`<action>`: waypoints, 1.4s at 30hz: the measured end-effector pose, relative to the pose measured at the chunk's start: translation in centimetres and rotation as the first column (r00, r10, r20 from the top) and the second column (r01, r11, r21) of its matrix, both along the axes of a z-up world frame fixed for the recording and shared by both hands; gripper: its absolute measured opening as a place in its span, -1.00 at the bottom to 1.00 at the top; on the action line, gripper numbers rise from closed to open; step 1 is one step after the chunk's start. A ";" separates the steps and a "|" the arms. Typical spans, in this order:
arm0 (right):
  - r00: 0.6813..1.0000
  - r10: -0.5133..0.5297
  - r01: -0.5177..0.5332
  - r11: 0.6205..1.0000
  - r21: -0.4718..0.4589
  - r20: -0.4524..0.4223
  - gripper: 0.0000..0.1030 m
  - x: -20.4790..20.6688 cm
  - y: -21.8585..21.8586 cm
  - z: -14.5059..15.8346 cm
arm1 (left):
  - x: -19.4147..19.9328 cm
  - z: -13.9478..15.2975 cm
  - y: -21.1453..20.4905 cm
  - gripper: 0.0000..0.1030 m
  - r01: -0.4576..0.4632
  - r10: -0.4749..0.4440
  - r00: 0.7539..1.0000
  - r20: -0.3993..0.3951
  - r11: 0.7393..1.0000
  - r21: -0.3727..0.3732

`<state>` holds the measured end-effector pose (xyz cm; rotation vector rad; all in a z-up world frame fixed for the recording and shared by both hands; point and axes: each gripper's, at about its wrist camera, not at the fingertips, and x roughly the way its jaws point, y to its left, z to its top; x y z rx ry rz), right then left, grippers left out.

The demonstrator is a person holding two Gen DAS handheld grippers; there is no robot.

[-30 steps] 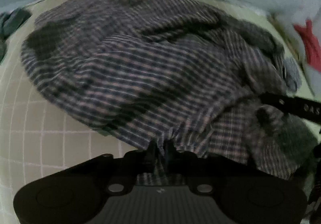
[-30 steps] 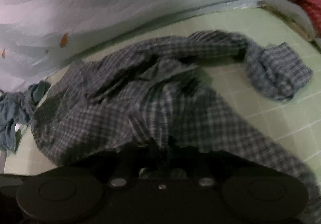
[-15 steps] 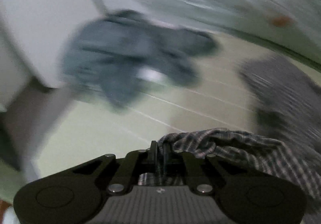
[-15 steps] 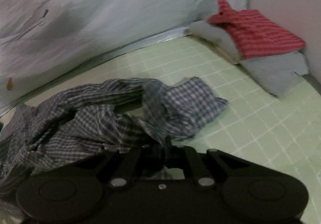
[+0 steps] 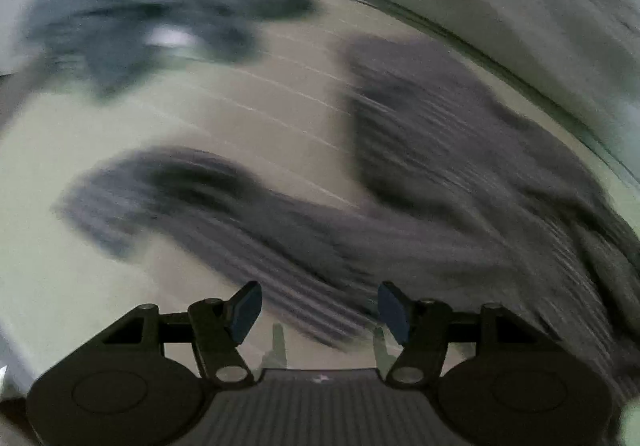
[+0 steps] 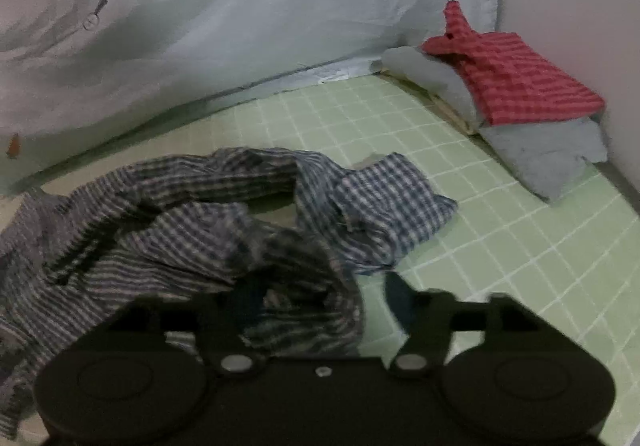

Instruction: Fold clothes

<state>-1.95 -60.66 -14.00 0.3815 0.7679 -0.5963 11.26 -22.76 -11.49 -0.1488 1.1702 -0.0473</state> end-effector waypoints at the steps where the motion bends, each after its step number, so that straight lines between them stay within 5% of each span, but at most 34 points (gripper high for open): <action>1: 1.000 0.004 -0.004 1.000 0.006 0.008 0.47 0.1 0.1 0.1 | -0.2 0.0 -1.6 0.27 0.058 -0.058 0.998 0.001 0.998 -0.019; 6: 0.999 0.036 -0.037 0.999 0.036 0.023 0.60 0.3 0.5 -0.1 | -0.6 0.3 -8.5 0.47 0.246 -0.243 0.969 0.035 0.964 -0.104; 13: 0.997 0.082 -0.082 0.994 0.068 -0.006 0.75 1.0 -0.2 -1.5 | 1.4 -3.9 -13.1 0.47 0.199 -0.218 0.970 -0.105 0.966 -0.166; 14: 0.996 0.088 -0.087 0.993 0.076 -0.013 0.75 1.0 -0.4 -1.7 | 1.5 -4.3 -13.4 0.39 0.192 -0.211 0.970 -0.121 0.969 -0.157; 16: 0.995 0.098 -0.095 0.991 0.095 -0.028 0.76 1.3 -0.8 -2.2 | 1.6 -5.2 -13.9 -0.12 0.176 -0.197 0.969 -0.151 0.975 -0.138; 18: 0.994 0.105 -0.099 0.988 0.120 -0.041 0.72 1.4 -1.4 -2.7 | 1.5 -5.0 -14.2 -0.82 0.199 -0.207 0.971 -0.116 0.977 -0.074; 20: 0.993 0.109 -0.100 0.983 0.151 -0.049 0.50 1.5 -1.7 -3.3 | 1.7 -5.1 -13.8 -0.95 0.215 -0.220 0.970 -0.098 0.975 -0.063; 21: 0.992 0.111 -0.101 0.981 0.166 -0.052 0.19 1.5 -1.9 -3.6 | 2.0 -5.1 -13.4 -0.96 0.202 -0.209 0.973 -0.099 0.977 -0.069; 23: 0.993 0.100 -0.084 0.975 0.205 -0.066 -0.10 1.5 -2.1 -4.2 | 2.4 -5.0 -12.1 -0.96 0.175 -0.181 0.979 -0.099 0.982 -0.070; 27: 0.998 0.041 -0.024 0.950 0.312 -0.047 -0.13 0.5 -2.4 -5.2 | 3.0 -3.7 -9.0 -0.97 0.158 -0.160 0.986 -0.049 0.986 -0.042; 32: 0.998 0.004 0.016 0.950 0.312 -0.065 -0.13 -0.8 -0.2 -4.8 | 5.3 -2.5 -2.4 -0.97 0.075 -0.074 0.997 0.009 0.997 -0.011; 39: 0.998 0.026 0.000 0.931 0.366 -0.065 -0.12 -1.4 7.0 -4.8 | 9.7 -0.2 6.5 -0.96 -0.009 0.011 0.991 0.135 1.000 -0.013; 42: 0.997 0.045 -0.022 0.928 0.372 -0.055 -0.03 -1.8 9.8 -4.6 | 9.9 0.0 7.8 -0.76 0.011 -0.009 0.990 0.142 1.000 -0.009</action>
